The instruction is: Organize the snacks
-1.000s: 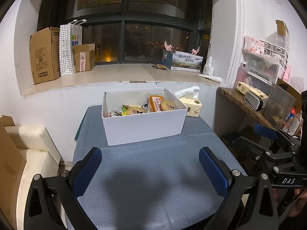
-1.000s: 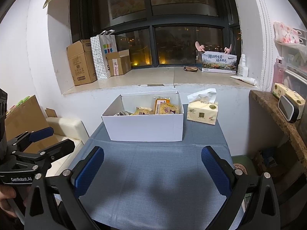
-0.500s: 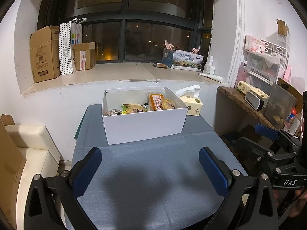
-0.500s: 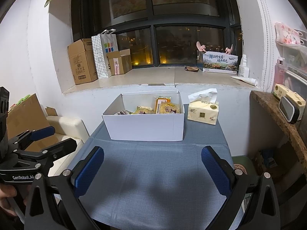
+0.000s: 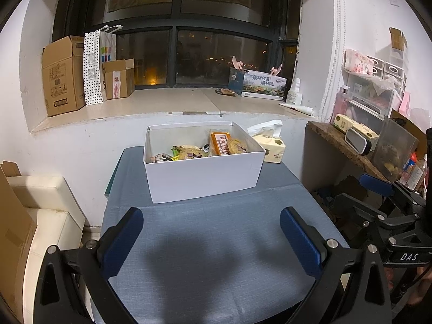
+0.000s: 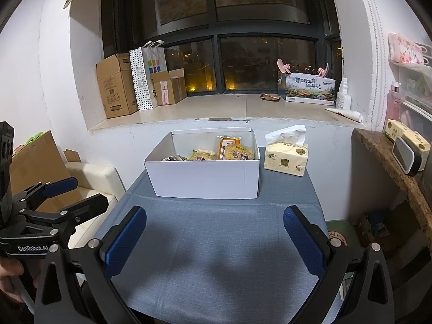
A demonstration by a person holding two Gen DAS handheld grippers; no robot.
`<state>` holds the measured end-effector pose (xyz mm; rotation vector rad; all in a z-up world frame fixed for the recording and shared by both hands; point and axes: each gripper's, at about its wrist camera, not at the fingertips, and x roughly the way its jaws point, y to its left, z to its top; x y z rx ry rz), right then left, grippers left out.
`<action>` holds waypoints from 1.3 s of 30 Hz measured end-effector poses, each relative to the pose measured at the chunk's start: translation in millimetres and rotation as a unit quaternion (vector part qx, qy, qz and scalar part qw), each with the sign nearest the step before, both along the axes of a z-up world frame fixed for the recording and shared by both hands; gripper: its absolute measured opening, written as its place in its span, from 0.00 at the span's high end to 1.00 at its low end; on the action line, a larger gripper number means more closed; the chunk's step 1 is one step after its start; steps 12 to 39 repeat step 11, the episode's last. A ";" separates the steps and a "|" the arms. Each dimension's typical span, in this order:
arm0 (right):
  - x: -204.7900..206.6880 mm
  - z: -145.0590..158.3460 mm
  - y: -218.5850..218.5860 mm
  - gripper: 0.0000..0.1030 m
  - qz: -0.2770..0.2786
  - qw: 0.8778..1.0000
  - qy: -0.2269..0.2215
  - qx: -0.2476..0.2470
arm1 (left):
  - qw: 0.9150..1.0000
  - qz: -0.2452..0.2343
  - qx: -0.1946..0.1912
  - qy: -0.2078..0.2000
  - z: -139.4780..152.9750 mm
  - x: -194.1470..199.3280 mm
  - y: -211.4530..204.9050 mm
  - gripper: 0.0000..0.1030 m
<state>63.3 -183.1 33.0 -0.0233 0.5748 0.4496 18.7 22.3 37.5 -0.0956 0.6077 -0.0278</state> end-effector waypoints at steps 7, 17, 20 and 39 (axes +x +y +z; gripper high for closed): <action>0.5 -0.2 0.8 0.00 0.001 1.000 0.000 -0.001 | 1.000 -0.001 -0.004 -0.002 0.3 0.2 1.8 0.00; 0.0 0.2 0.7 0.00 0.001 1.000 0.001 -0.001 | 1.000 0.002 -0.008 -0.004 0.3 -0.8 4.3 0.00; 0.0 0.2 0.7 0.00 0.001 1.000 0.001 -0.001 | 1.000 0.002 -0.008 -0.004 0.3 -0.8 4.3 0.00; 0.0 0.2 0.7 0.00 0.001 1.000 0.001 -0.001 | 1.000 0.002 -0.008 -0.004 0.3 -0.8 4.3 0.00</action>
